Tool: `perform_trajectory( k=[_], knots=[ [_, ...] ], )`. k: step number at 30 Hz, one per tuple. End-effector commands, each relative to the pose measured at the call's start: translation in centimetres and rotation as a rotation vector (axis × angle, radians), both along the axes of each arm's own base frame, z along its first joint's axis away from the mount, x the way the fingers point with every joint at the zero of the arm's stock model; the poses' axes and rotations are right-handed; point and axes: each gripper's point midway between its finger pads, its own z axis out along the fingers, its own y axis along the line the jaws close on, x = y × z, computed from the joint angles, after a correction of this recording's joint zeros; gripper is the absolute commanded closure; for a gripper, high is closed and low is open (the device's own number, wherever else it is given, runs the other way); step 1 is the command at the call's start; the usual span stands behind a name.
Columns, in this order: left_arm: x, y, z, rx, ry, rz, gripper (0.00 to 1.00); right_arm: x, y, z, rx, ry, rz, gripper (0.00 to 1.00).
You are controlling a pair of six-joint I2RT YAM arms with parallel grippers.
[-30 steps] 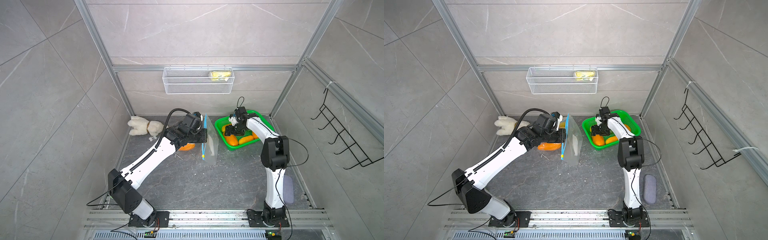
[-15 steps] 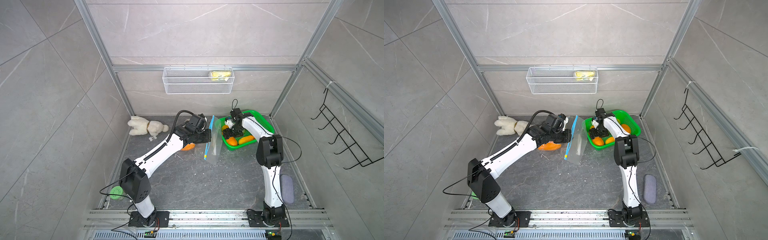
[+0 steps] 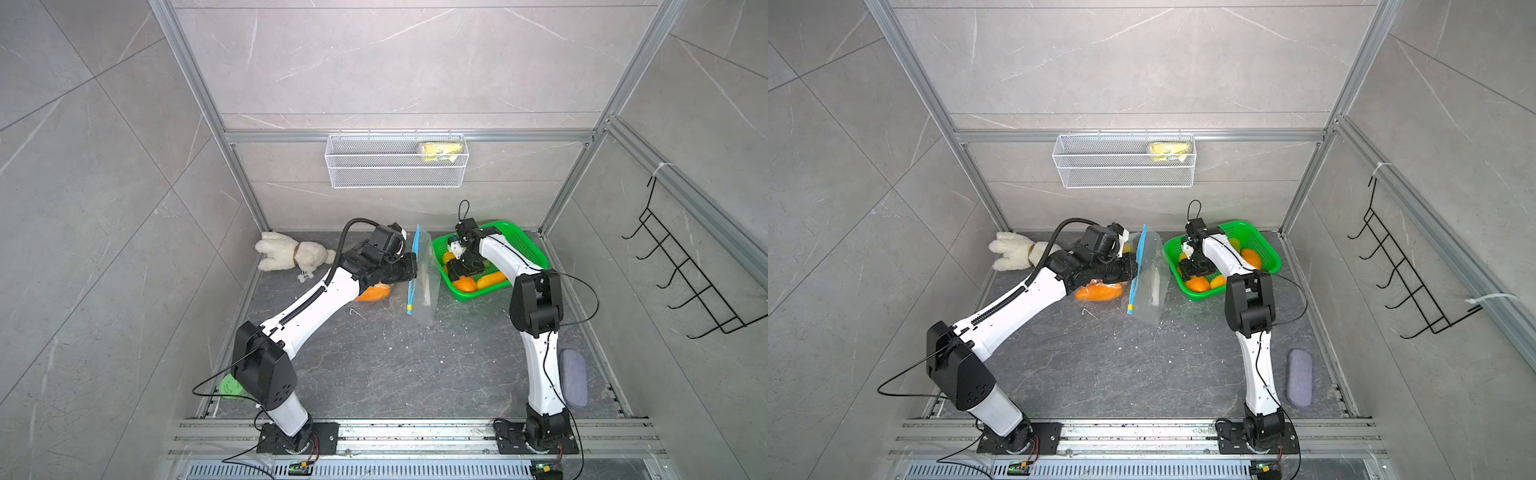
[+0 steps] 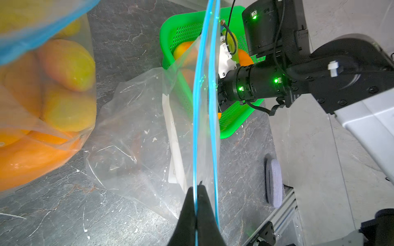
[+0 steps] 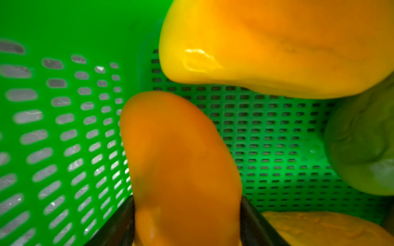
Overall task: Place the mango in a zip-top bag and seal the zipper
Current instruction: Pick up the mango from the basket.
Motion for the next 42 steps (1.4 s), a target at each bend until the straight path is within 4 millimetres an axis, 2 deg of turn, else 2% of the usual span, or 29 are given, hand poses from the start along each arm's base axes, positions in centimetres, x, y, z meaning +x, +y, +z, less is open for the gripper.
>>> perform_trajectory(
  k=[1,5,7,13,19,23,28,31,33,36,42],
  knots=[
    [-0.6,0.6,3.7,-0.092,-0.052,0.001,1.0,-1.2,-1.6,0.0,-0.093,0.021,0.0,0.2],
    [-1.0,2.3,4.7,-0.063,-0.085,0.035,1.0,-1.6,-1.6,1.2,-0.089,0.013,0.01,0.16],
    [-1.3,3.7,5.5,-0.02,-0.116,0.064,1.0,-1.9,-1.5,1.0,-0.088,0.035,0.021,0.16],
    [-3.0,7.7,6.7,0.25,-0.185,0.141,1.0,-2.4,-1.7,0.2,-0.099,0.075,0.016,0.14],
    [-3.4,8.6,5.2,0.414,-0.174,0.121,1.0,-2.9,-1.6,1.7,-0.084,0.071,-0.005,0.05],
    [-3.5,6.6,4.4,0.344,-0.162,0.057,1.0,-3.3,-1.5,0.3,-0.084,0.114,-0.002,0.07],
    [-2.8,4.6,3.8,0.298,-0.151,0.019,1.0,-3.7,-0.8,-1.8,-0.032,0.144,0.006,0.19],
    [-2.4,3.5,3.5,0.251,-0.138,0.004,1.0,-3.5,-0.4,-2.2,-0.011,0.137,0.004,0.34],
    [-2.1,2.9,3.7,0.181,-0.124,-0.002,1.0,-3.2,-0.1,-1.9,0.014,0.122,-0.003,0.5],
    [-1.7,2.4,3.9,0.115,-0.119,0.005,1.0,-2.8,0.4,-0.7,0.079,0.078,-0.025,0.64],
    [-0.8,2.4,3.5,0.025,-0.087,0.04,1.0,-1.3,0.8,5.0,0.289,-0.101,-0.099,0.82]
  ],
)
